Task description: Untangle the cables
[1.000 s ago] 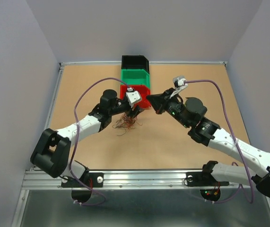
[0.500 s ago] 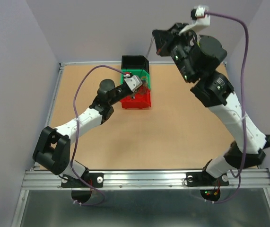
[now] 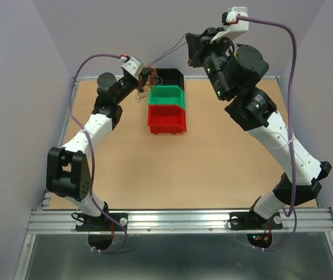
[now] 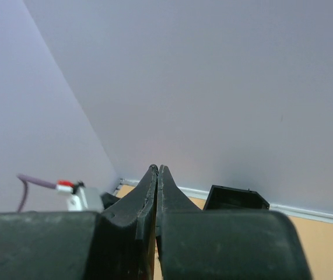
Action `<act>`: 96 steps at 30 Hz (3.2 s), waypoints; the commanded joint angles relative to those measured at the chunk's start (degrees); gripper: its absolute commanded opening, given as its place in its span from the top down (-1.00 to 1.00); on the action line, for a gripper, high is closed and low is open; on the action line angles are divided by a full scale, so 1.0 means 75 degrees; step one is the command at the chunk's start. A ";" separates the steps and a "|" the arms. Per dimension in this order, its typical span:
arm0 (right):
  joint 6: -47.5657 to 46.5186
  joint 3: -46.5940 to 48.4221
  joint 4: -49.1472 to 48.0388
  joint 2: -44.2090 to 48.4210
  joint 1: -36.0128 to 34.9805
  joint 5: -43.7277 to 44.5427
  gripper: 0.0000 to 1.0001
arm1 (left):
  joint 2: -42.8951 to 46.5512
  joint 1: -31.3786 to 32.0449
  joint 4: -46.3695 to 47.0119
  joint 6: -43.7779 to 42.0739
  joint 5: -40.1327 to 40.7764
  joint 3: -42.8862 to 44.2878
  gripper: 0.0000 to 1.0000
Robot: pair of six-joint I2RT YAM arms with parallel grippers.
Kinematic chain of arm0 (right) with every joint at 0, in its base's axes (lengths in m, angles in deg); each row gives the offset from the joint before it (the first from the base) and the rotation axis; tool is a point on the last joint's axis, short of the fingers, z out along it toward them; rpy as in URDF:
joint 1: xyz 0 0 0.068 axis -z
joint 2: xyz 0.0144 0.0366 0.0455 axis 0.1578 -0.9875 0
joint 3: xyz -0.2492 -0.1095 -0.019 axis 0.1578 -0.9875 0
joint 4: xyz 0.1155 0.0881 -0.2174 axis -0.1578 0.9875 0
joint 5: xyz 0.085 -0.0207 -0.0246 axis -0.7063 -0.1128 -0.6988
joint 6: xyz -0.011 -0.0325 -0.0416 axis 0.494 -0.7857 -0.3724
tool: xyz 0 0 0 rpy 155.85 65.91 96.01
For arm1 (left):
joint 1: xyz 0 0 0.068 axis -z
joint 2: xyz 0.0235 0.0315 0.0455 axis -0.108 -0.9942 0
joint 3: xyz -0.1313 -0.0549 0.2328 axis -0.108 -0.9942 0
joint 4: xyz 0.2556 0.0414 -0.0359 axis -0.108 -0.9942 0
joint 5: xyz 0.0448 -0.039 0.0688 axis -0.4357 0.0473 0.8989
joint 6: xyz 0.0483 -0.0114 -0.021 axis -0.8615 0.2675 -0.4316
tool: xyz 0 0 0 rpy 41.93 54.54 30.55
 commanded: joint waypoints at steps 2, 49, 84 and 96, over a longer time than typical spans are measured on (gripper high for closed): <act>-0.0798 -0.0144 -0.6058 0.3064 0.0061 0.0755 0.99 | -0.0674 -0.1784 -0.3170 0.0978 0.0901 -0.0799 0.98; 0.1192 -0.7371 -0.4348 0.5175 0.0073 -0.1084 0.98 | 0.1940 -0.1468 -0.2900 -0.0171 0.2167 -0.1761 0.26; 0.2495 -1.2554 -0.3914 0.5188 0.0061 -0.2278 -0.80 | -0.0596 -0.2386 -0.5150 -0.0706 0.0617 0.0460 1.00; 0.1944 -1.3339 -0.5459 0.4695 0.0037 -0.4834 -0.82 | 0.3639 0.0066 -0.6474 -0.2665 -0.2154 -0.1982 1.00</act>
